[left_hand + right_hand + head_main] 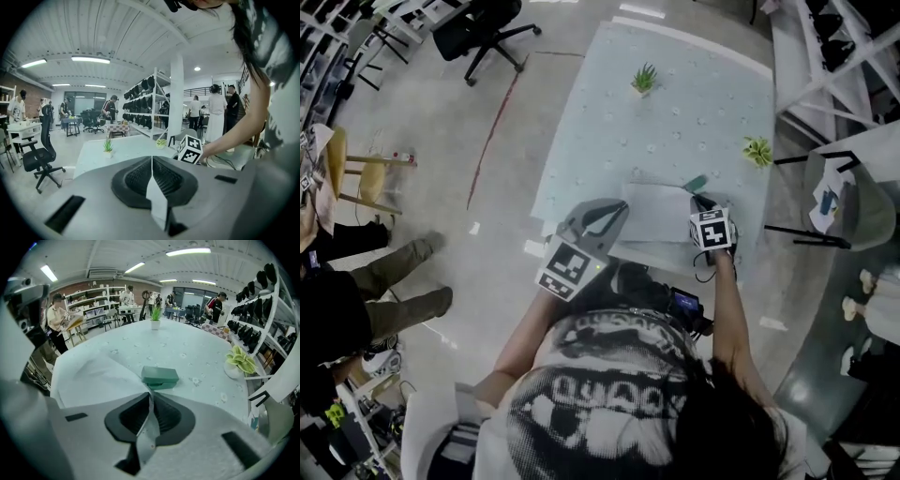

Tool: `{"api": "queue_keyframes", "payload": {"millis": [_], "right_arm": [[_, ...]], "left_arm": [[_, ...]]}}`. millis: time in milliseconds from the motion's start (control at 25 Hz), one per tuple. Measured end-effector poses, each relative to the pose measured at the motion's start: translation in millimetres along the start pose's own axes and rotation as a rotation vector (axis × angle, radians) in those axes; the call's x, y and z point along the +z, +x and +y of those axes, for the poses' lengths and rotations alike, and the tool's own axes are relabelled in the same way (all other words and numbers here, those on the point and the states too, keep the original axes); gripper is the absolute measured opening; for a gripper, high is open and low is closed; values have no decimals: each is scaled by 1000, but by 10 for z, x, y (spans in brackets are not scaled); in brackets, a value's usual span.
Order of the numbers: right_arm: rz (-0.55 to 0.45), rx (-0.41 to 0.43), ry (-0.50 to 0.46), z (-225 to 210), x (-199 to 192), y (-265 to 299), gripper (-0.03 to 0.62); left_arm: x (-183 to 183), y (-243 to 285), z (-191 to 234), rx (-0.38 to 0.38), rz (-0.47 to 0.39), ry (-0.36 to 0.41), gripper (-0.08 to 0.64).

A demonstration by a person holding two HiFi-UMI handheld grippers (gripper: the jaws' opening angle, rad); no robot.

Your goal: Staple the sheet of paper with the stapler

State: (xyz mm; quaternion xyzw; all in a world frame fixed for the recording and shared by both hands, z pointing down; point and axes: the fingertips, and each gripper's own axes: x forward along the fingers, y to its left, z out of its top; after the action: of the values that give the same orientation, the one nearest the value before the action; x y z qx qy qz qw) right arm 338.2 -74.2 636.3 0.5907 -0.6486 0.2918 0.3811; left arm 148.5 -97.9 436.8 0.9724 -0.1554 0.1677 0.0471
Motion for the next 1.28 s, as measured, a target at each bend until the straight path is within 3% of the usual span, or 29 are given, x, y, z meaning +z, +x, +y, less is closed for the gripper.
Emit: {"api": "queue_keyframes", "payload": {"millis": [200,400,520,560,760,960,1120,1280], "right_arm": [[34,20,64,49,-51,17,69],[46,38,196,110,-77,32,115],[58,-3,234,102,-83,43,97],[62,-14,242,104,-77,49,54],[49,-44,300,123,-23,84,34],[3,-38,477,122,31,69,18],[28,-74,559,110,11,73,17],[23,-78,715,135,-16,63,17]], "left_arm": [[-68,30,41,-3,-10,-24,5],[-163,24,132,12,-32,-64,5],[-222,-4,206,26,-44,-88,5],[-241,-10,234,28,-46,-93,5],[-300,-25,384,36,-56,-105,5],[-321,-60,498,43,-65,-109,5],[-325,-60,557,37,-65,-109,5],[-353,-42,589,25,-61,-115,5]]}}
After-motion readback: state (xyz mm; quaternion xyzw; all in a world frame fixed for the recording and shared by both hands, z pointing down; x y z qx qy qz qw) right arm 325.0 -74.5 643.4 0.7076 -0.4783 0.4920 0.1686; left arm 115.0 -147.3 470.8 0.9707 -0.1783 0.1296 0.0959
